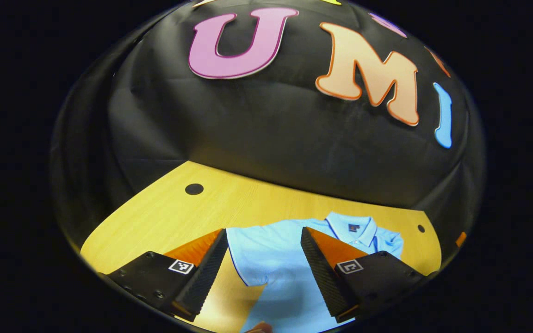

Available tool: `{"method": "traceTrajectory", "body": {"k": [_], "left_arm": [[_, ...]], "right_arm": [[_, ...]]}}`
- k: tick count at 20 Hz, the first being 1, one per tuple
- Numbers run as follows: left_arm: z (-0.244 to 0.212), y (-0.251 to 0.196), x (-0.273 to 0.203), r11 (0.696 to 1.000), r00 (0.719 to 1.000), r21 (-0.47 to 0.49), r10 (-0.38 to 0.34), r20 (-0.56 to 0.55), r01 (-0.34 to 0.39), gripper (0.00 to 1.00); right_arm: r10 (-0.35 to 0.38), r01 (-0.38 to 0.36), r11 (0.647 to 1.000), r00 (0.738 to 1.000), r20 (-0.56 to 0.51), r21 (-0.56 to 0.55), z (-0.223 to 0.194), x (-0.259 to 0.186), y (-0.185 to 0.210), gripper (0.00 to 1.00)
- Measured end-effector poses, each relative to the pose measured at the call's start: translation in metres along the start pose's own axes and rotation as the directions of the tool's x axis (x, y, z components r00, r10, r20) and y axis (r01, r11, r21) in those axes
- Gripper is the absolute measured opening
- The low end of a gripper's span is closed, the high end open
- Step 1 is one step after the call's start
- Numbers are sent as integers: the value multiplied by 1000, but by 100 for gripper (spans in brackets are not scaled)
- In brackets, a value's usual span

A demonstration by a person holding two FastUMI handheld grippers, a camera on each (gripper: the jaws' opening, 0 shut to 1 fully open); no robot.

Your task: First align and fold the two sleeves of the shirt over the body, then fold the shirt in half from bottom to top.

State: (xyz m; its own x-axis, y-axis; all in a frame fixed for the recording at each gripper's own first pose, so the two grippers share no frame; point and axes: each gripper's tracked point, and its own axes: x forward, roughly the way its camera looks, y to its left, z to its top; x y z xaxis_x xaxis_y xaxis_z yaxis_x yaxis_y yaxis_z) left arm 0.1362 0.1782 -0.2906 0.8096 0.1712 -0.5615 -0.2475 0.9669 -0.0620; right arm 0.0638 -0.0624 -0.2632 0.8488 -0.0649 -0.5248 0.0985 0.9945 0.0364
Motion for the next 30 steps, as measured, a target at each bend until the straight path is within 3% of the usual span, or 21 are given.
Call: {"method": "traceTrajectory", "body": {"k": [4,8,15,18,20,23,25,30], "left_arm": [[-42,14,46,999,992,-16,43,-122,-45,96],[-65,27,73,995,979,37,95,-181,-90,96],[-82,32,83,993,968,66,115,-223,-103,96],[-84,28,83,994,967,84,91,-237,-73,95],[-83,23,84,995,968,80,70,-241,-52,82],[-82,9,81,996,969,69,75,-237,-60,16],[-81,9,84,993,969,78,103,-224,-87,3],[-67,-26,75,995,978,82,71,-195,-56,0]], "right_arm": [[-31,30,999,999,-30,-19,-13,-9,-13,94],[-44,43,999,998,-42,-27,-17,-13,-16,98],[-39,37,999,998,-48,-33,-19,-17,-12,98],[-37,35,999,998,-52,-30,-19,-19,-11,98],[-32,31,999,998,-47,-21,-17,-19,-9,98],[-30,29,999,998,-47,-20,-21,-18,-17,94],[-30,30,999,998,-47,-18,-21,-22,-19,98],[-48,48,999,999,-21,-16,-8,-36,-39,98]]}}
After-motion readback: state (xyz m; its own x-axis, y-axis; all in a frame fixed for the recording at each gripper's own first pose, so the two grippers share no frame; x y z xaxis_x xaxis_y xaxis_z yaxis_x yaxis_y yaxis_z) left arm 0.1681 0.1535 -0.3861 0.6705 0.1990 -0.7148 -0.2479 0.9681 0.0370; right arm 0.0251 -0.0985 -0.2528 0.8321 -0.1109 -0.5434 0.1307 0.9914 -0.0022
